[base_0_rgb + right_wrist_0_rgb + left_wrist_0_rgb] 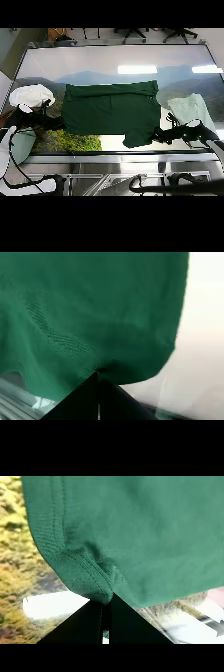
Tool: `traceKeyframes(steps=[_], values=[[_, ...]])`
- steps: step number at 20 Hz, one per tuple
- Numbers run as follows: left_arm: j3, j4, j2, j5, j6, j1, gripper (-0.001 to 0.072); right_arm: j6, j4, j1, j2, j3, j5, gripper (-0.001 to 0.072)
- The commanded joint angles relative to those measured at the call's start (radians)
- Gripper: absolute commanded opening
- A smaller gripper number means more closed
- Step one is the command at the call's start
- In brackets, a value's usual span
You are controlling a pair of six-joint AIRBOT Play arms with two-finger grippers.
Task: Fold the shirts.
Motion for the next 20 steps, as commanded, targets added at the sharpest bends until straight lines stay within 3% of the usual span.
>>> traceKeyframes(steps=[1,7,11,15,20], values=[[0.006,0.006,0.001,-0.072,-0.003,-0.002,0.0017,-0.031,0.023,0.005,0.011,0.027,0.048,0.0016],[-0.075,0.166,0.085,-0.229,-0.114,-0.002,0.0016,0.271,-0.427,0.005,0.254,0.027,0.232,0.0015],[-0.213,0.156,0.26,-0.249,-0.141,-0.002,0.0016,0.315,-0.491,0.005,0.464,0.029,0.311,0.0014],[-0.161,0.063,0.372,-0.242,-0.14,-0.002,0.0016,0.23,-0.459,0.005,0.509,0.123,0.188,0.0014],[0.088,-0.006,0.24,-0.224,-0.14,-0.024,0.0016,-0.058,-0.191,0.006,0.217,0.37,0.013,0.0015]])
